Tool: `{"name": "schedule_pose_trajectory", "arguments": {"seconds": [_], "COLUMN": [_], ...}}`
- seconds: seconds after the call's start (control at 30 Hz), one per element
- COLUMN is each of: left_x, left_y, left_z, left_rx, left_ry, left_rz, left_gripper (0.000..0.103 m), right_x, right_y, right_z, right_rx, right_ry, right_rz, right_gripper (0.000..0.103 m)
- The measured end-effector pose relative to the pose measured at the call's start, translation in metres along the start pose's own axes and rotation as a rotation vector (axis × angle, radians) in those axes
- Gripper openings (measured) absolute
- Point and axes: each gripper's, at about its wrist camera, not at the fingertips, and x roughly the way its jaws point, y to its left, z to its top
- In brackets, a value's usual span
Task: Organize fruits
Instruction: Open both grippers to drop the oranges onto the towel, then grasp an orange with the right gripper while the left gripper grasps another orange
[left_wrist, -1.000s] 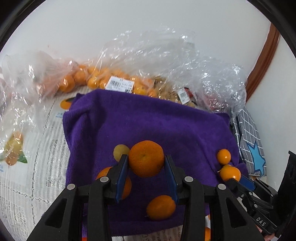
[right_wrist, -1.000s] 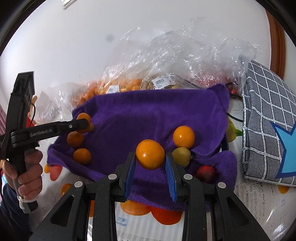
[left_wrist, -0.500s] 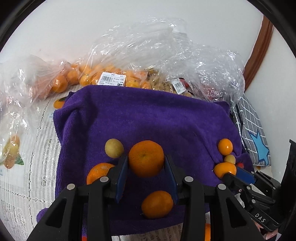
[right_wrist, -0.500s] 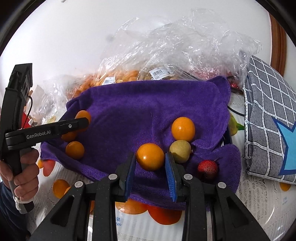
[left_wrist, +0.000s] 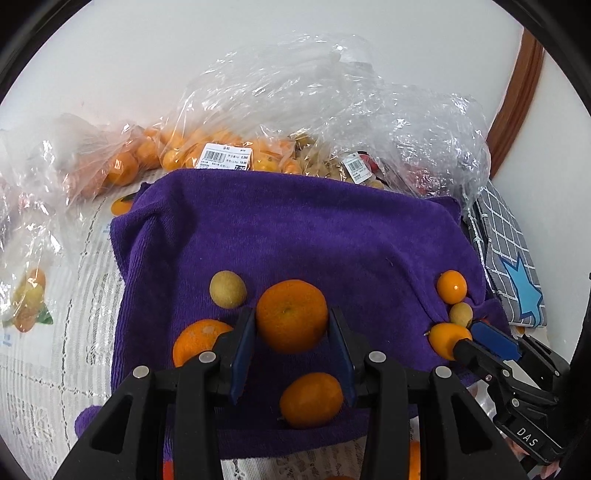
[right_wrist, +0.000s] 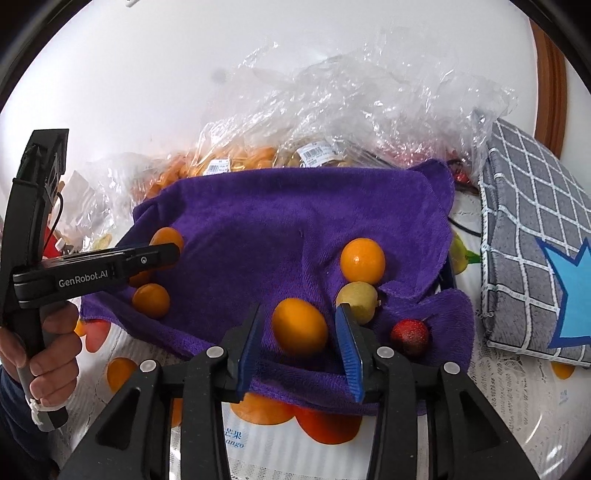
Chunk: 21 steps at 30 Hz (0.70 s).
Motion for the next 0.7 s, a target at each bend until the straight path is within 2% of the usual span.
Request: {"name": "schedule_pose_trajectory", "arguments": {"seconds": [0.33,0.47,0.53,0.7], "left_x": [-0.04,-0.062,-0.073,-0.096], "left_y": [0.008,0.012,0.015,0.021], "left_z": [-0.003,-0.008,-0.01,-0.018], "left_rx": [-0.031,-0.017,-0.012,-0.031], "left_ry": [-0.091,-0.131,-0.144,-0.183], "left_rz": [0.024,0.039,0.029,0.022], "left_gripper": [0.039,0.038,0.038,0.038], "right_x": [-0.023,-0.033,-0.039,-0.059], "right_y": [-0.003,-0.006,-0.011,-0.014], "right_z": [-0.001,0.0,0.003,0.004], "right_rx": [0.028,0.058,0.099,0.159], "right_ry": [-0.08,-0.148,-0.143,-0.116], "right_rz": [0.01,-0.026,-0.058,-0.062], "right_gripper": [0.04,0.042,0.042,0.042]}}
